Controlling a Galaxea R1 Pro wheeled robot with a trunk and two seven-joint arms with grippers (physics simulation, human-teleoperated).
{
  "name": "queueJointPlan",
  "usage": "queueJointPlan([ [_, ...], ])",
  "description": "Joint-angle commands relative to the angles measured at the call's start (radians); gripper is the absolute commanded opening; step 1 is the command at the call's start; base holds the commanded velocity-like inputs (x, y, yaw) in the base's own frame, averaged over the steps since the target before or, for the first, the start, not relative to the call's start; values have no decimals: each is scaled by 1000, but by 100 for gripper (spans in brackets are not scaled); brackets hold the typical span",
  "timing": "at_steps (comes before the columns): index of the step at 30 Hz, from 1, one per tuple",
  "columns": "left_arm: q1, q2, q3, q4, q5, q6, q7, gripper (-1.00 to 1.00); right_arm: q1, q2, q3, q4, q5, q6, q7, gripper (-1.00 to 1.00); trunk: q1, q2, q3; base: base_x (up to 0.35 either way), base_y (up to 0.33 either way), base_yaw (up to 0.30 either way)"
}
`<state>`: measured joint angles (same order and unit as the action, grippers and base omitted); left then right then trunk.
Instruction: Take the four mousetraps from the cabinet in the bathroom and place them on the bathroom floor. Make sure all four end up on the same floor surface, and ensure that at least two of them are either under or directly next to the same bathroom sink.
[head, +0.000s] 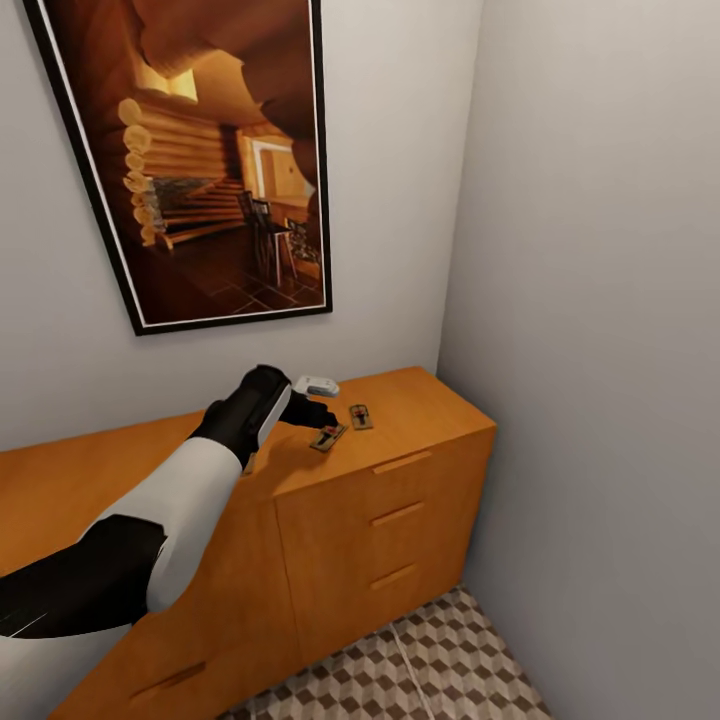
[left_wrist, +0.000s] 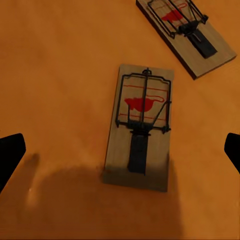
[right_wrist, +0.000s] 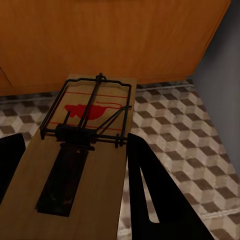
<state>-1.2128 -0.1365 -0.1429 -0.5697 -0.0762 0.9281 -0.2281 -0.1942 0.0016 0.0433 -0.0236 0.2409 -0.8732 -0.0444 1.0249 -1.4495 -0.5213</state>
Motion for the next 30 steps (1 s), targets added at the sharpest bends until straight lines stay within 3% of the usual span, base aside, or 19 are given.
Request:
queueJointPlan([
  [1,-1,0,-1,7,-8,2,-7,100,-1,0,3,1,-2,-3,1,-100,0,-1,-1,64,0,0],
  [30,-1,-4,-4,58,-9,-2,-7,100,-1,0,3,1,-3,-4,2,-100,0,-1,-6,6,0,0],
])
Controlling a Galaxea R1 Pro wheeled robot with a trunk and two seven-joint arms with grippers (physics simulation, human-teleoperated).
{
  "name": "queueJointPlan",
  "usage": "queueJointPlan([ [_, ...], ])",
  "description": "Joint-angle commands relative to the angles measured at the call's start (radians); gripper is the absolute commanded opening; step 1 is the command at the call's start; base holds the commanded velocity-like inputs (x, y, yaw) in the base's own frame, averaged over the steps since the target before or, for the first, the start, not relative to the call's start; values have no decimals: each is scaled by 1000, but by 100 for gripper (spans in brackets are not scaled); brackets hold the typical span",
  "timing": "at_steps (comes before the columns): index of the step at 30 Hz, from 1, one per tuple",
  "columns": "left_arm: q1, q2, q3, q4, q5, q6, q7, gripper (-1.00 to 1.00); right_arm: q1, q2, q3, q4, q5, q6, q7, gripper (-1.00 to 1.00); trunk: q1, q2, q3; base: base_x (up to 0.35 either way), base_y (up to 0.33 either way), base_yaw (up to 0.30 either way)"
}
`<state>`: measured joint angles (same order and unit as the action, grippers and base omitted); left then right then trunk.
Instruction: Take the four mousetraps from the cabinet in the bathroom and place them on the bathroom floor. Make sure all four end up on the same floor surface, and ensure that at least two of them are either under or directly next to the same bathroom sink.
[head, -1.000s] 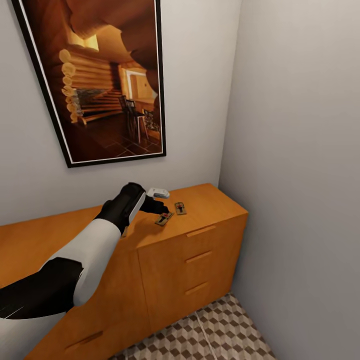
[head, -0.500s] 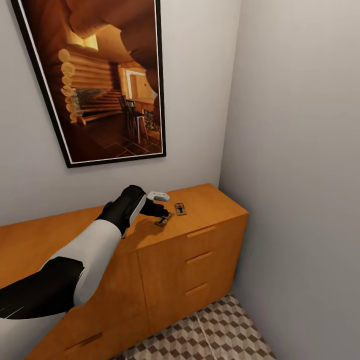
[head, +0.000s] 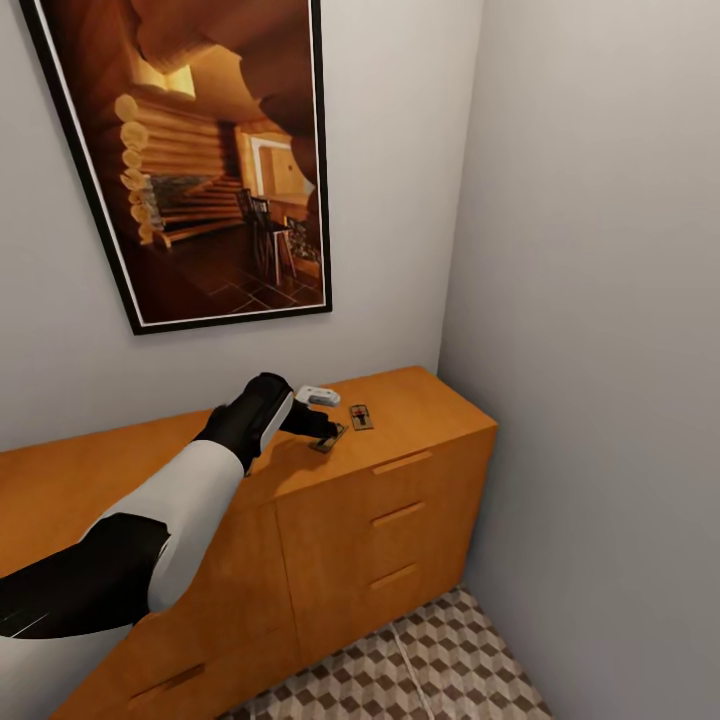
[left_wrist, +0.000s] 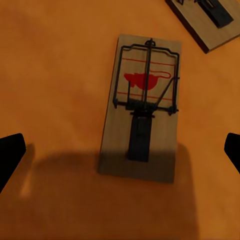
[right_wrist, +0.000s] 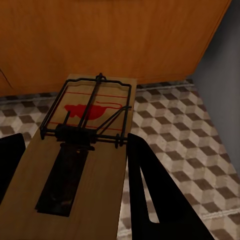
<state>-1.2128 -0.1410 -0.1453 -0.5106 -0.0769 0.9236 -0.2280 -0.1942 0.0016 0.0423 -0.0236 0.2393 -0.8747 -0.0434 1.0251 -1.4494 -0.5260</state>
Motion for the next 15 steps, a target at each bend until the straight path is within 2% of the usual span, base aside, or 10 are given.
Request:
queueJointPlan([
  [1,-1,0,-2,0,-9,2,-7,100,-1,0,4,1,-2,-3,1,-100,0,-1,-1,0,0,0],
  [15,-1,-4,-5,3,-9,1,-7,100,-1,0,4,1,-1,-3,1,-100,0,-1,-2,0,0,0],
])
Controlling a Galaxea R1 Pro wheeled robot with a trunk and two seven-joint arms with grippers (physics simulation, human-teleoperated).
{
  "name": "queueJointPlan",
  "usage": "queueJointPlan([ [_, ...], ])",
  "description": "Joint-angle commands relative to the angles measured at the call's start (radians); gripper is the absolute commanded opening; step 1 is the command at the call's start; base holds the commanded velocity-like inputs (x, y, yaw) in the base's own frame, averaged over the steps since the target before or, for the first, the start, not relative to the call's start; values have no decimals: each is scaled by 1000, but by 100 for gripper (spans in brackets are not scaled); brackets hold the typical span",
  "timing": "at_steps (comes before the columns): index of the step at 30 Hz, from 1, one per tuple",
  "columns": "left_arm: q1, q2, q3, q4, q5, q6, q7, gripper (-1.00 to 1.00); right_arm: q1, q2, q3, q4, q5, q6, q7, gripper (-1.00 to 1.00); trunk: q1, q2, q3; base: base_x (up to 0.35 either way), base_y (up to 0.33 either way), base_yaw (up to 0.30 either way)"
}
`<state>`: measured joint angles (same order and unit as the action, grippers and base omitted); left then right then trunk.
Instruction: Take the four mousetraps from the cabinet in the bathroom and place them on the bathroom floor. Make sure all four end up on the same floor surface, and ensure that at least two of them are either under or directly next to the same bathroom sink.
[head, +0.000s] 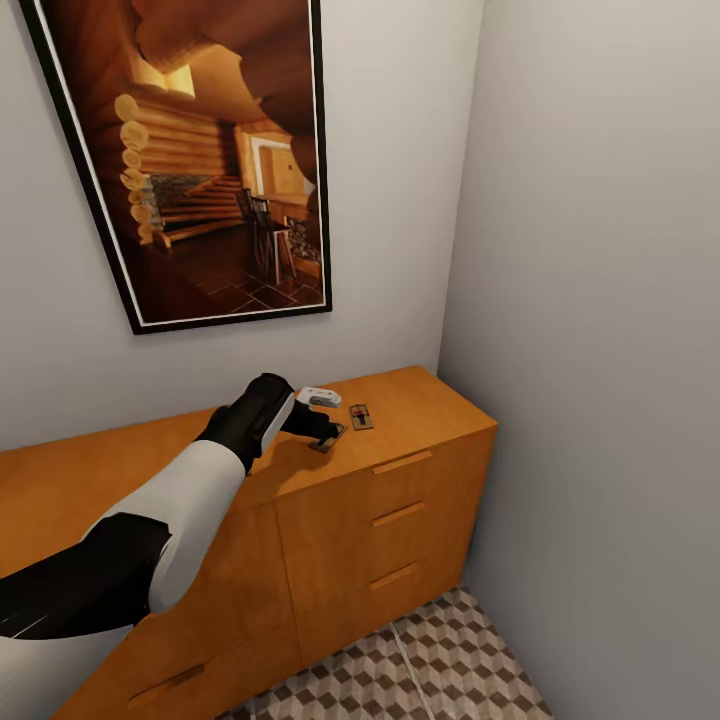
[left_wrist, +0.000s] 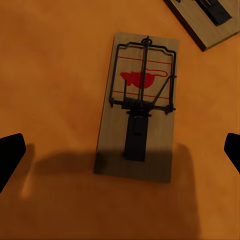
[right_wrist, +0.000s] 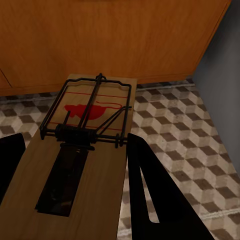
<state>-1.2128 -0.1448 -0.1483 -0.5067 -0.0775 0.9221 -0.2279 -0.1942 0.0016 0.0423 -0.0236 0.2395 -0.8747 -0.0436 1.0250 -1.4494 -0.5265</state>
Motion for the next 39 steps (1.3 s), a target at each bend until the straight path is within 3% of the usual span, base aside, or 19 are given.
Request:
queueJointPlan([
  [1,-1,0,-2,-1,-8,3,-7,100,-1,0,4,1,-2,-3,2,-100,0,-1,-1,0,0,0],
  [26,-1,-6,-12,0,-8,3,-8,100,-1,0,4,1,-1,-3,2,-100,0,-1,-1,0,0,0],
  [35,-1,-6,-72,6,-8,-2,-8,100,-1,0,4,1,-1,-3,4,-100,0,-1,-2,0,0,0],
  [39,-1,-6,-85,7,-7,-35,-8,100,-1,0,5,1,-1,-2,4,-100,0,-1,-5,0,0,0],
])
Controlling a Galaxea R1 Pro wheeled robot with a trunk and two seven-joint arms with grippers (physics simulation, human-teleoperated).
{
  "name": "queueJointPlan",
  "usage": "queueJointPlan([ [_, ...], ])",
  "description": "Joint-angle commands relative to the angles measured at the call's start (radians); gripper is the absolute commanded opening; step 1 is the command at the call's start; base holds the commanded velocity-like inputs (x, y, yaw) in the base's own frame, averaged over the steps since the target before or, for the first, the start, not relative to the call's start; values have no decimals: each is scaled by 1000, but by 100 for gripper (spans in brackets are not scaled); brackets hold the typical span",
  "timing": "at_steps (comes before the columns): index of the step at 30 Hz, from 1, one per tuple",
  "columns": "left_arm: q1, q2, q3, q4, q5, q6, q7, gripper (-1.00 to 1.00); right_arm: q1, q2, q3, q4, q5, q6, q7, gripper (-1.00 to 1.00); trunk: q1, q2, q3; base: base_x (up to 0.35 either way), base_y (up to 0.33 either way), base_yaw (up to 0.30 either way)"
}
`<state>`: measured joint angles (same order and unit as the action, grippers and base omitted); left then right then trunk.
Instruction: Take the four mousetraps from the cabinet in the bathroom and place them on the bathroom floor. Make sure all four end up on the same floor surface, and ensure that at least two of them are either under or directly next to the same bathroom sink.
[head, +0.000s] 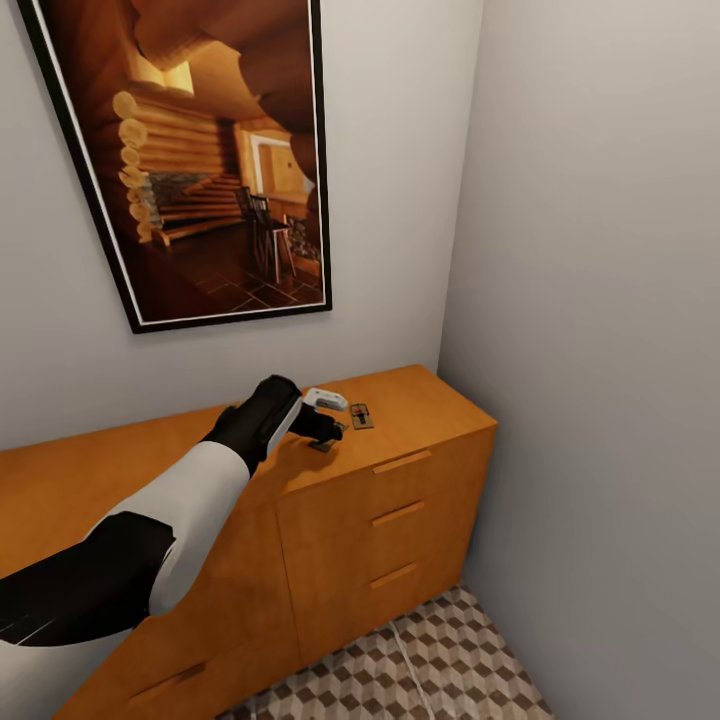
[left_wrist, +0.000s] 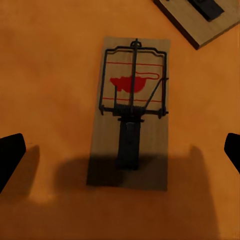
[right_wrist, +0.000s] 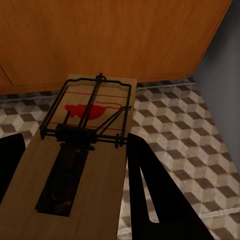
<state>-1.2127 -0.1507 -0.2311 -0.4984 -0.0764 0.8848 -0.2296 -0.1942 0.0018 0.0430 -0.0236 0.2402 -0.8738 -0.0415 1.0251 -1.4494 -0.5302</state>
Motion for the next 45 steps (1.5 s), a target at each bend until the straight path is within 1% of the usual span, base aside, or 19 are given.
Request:
queueJointPlan([
  [1,-1,0,-3,-1,-8,-1,-8,100,-1,0,4,1,-2,-3,2,-100,0,-1,-2,0,0,0],
  [3,-1,0,-5,1,-8,-10,-18,100,-1,0,4,1,-1,-2,2,-100,0,-1,-5,0,0,0],
  [8,-1,0,-7,10,-9,-20,-69,100,-1,1,3,1,-1,-2,2,-100,0,-1,-11,0,0,0],
  [11,-1,0,-8,12,-9,-22,-80,100,-1,1,4,1,-1,-2,2,-100,0,-1,-15,0,0,0],
  [20,-1,3,-8,13,-8,-23,-83,100,-1,1,4,1,-1,-2,2,-100,0,-1,-25,0,0,0],
  [45,-1,6,-8,28,-8,-24,-84,100,-1,1,3,1,-2,-2,2,-100,0,-1,-29,0,0,0],
])
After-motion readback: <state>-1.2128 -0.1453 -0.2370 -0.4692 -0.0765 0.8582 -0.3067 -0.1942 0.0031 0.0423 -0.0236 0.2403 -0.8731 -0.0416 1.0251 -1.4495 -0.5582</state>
